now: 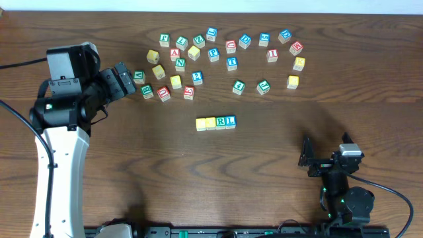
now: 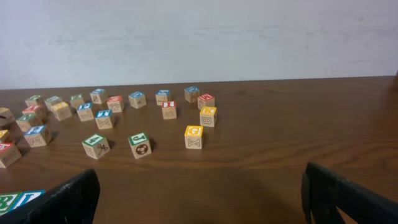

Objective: Spell out CORL

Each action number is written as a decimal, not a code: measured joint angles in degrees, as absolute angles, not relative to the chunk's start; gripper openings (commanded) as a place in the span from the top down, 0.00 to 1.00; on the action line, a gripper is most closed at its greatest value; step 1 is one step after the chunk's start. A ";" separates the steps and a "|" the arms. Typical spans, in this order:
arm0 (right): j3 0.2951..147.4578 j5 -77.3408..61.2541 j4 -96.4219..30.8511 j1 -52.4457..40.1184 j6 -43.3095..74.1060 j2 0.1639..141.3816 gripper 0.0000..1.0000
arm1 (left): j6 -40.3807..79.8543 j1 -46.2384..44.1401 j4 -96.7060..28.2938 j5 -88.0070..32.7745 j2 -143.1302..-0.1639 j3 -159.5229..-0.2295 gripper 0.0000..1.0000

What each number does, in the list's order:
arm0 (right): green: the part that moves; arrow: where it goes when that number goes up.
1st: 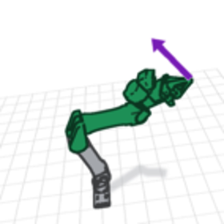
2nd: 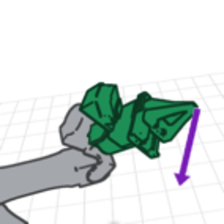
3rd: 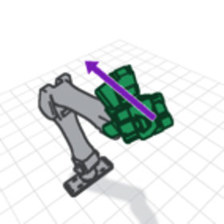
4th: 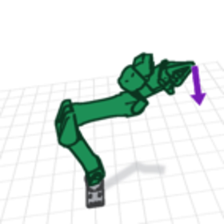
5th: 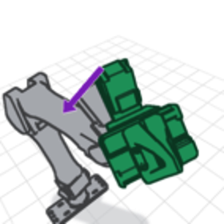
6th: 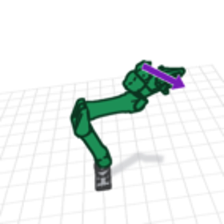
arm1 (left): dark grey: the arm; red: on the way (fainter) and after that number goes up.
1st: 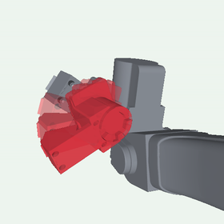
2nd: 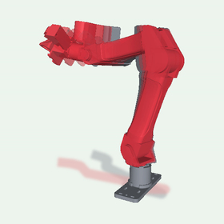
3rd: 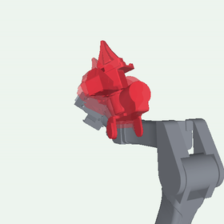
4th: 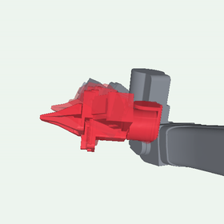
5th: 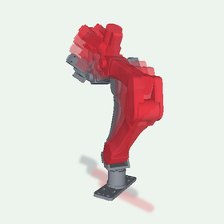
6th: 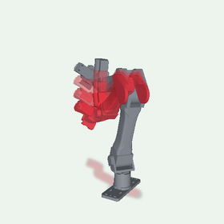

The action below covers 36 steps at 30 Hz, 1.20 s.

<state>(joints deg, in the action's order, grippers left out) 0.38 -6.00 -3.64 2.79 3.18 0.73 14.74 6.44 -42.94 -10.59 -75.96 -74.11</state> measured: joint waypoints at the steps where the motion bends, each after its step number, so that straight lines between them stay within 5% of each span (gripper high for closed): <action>1: 0.38 -6.00 -3.64 2.79 3.18 0.73 0.01 | 14.76 6.44 -42.94 -10.59 -75.96 -74.11 0.03; 29: 0.38 -6.00 -3.62 2.79 3.18 0.73 0.01 | 14.61 6.44 -43.13 -10.13 -75.96 -74.11 0.02; 36: 0.38 -6.00 -3.66 2.79 3.18 0.73 0.01 | 5.58 6.15 -25.36 -10.13 -71.79 -68.53 0.02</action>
